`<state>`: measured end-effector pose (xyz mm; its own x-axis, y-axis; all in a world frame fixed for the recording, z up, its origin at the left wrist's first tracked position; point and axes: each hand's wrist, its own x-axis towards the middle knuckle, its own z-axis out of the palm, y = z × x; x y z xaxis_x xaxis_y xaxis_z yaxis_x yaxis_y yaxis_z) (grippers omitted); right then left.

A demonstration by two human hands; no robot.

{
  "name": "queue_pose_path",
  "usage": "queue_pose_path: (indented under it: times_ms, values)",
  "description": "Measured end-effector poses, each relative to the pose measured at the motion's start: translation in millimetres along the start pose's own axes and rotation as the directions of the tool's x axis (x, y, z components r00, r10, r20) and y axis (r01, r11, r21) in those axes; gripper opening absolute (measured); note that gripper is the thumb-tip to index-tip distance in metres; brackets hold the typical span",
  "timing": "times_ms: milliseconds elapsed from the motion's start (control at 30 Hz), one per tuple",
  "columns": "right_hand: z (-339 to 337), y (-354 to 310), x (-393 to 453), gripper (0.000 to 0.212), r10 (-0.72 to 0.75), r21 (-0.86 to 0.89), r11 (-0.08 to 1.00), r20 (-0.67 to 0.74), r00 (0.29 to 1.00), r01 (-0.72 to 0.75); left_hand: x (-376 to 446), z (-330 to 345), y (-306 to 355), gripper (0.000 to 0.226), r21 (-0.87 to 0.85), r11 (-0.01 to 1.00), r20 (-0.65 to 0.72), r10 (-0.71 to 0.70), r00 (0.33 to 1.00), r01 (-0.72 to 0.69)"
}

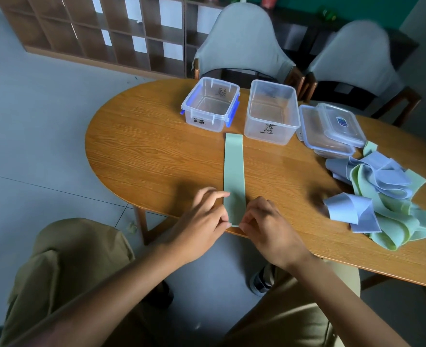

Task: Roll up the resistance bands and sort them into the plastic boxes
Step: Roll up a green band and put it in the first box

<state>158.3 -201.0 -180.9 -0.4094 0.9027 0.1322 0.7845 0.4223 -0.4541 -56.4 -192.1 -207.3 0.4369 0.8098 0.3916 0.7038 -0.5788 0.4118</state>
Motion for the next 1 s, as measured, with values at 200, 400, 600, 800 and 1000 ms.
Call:
queue_pose_path:
  times_ms: [200,400,600,800,1000]
  values:
    - [6.4,-4.0,4.1,0.008,0.106,0.072,0.992,-0.102,0.989,-0.099,8.4,3.8,7.0,0.016,0.020,0.991,-0.060,-0.127,0.990,0.129]
    - [14.4,-10.4,0.6,0.014,0.074,-0.060,0.994,-0.247,0.966,-0.092,10.1,1.2,14.6,0.034,-0.154,0.980,-0.083,-0.143,0.986,0.129]
    - [27.0,-7.7,-15.2,0.011,-0.272,-0.386,0.915,-0.384,0.882,0.115,-0.5,4.7,19.2,0.012,0.102,0.995,-0.120,0.016,0.993,-0.003]
    - [30.9,-0.4,-24.1,0.007,-0.287,-0.351,0.925,-0.393,0.873,0.146,-5.9,8.9,14.4,0.021,0.146,0.989,-0.068,0.015,0.998,-0.005]
    - [30.0,-3.0,-19.9,0.015,-0.232,-0.290,0.950,-0.399,0.887,0.118,-9.7,9.6,11.4,0.027,0.136,0.990,0.022,0.024,0.999,-0.027]
